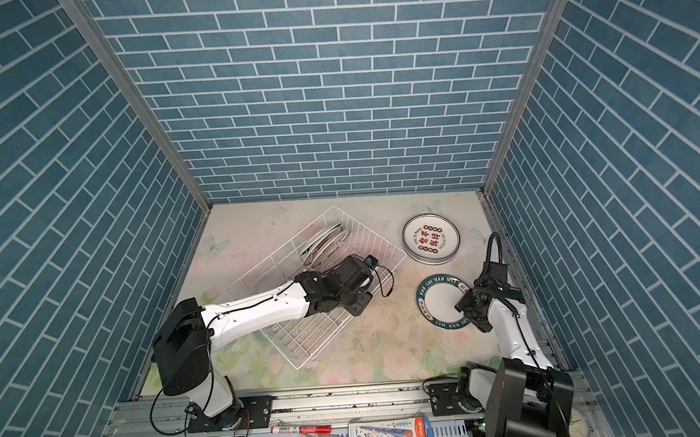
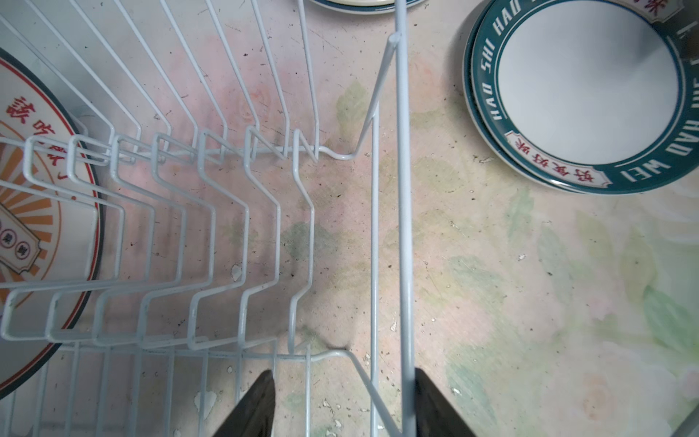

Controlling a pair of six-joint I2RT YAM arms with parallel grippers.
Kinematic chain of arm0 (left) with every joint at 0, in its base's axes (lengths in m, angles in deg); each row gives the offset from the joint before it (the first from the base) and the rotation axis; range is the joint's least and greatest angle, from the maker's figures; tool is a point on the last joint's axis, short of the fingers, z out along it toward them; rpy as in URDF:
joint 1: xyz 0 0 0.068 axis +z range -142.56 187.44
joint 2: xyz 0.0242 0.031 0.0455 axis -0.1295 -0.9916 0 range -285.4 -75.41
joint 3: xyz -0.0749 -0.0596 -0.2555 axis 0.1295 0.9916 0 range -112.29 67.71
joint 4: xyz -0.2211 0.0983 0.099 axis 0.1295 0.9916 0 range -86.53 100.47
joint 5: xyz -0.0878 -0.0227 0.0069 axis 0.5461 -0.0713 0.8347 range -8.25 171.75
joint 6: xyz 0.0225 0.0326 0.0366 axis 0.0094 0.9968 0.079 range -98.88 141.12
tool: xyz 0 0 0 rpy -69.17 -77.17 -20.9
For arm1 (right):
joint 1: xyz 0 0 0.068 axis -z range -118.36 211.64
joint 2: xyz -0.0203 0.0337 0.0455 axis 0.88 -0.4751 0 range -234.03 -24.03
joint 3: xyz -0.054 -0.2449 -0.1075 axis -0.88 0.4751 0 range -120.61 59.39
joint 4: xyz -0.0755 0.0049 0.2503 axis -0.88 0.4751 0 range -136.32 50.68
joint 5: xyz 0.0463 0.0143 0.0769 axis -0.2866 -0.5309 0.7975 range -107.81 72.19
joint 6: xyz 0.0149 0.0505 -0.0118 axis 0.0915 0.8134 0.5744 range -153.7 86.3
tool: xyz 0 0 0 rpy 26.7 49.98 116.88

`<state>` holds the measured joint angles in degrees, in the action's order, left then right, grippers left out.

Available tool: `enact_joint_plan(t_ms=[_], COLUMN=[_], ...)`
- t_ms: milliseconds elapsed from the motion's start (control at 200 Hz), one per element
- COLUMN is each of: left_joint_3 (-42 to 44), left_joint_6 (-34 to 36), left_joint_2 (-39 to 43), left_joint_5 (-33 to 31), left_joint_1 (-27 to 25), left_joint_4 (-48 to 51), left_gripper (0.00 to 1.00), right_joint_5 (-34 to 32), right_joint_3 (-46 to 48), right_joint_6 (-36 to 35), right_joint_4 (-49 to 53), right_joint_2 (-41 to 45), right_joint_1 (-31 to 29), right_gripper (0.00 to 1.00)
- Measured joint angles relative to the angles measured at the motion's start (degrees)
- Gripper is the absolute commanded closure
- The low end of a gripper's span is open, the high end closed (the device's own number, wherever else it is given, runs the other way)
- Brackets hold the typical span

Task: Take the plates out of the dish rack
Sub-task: 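Open the right gripper and raise it off the plates, then lower the left gripper onto the next rack plate and close it on the rim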

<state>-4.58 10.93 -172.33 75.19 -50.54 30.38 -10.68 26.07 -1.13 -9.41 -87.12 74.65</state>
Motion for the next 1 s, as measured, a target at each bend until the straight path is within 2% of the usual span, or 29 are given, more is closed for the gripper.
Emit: enact_joint_plan(t_ms=[215, 375, 445, 615, 675, 710, 725, 795, 1000], left_joint_3=[0.0, 0.0, 0.0, 0.0, -0.2, -0.5, -0.8, -1.9, -6.3], left_joint_6=[0.4, 0.7, 0.8, 1.0, 1.3, 1.7, 1.9, 2.7, 5.7], left_joint_2=[3.5, 7.1, 8.3, 9.0, 8.8, 8.6, 8.4, 7.5, 3.8], left_joint_5=[0.1, -2.0, -3.2, -6.9, -8.2, -9.0, -9.5, -11.1, -15.8], left_joint_1=[0.0, 0.3, 1.2, 4.8, 6.3, 7.0, 7.3, 8.4, 8.7], left_joint_4=[0.0, 0.5, 0.9, 2.5, 3.3, 3.8, 4.0, 4.5, 4.9], left_gripper=[0.37, 0.35, 0.34, 0.33, 0.33, 0.33, 0.33, 0.33, 0.32], right_joint_5=[0.7, 0.6, 0.5, -1.5, -2.6, -3.5, -3.9, -5.9, -8.5], right_joint_3=[0.0, -0.9, -1.4, -3.9, -4.6, -4.8, -4.9, -4.9, -5.2], right_joint_6=[0.2, 0.2, 0.2, 0.1, 0.1, 0.0, 0.2, -0.4, -1.1], right_joint_4=[-2.2, -3.3, -3.6, -4.1, -4.5, -4.6, -4.6, -4.4, -2.9], right_joint_2=[-2.4, -4.8, -6.1, -8.8, -9.0, -9.0, -8.9, -8.0, -2.3], right_joint_1=[-1.6, -2.3, -2.7, -4.0, -4.2, -4.2, -4.3, -4.3, -4.4], right_gripper=[0.41, 0.41, 0.36, 0.34, 0.26, 0.09, 0.05, 0.01, 0.01])
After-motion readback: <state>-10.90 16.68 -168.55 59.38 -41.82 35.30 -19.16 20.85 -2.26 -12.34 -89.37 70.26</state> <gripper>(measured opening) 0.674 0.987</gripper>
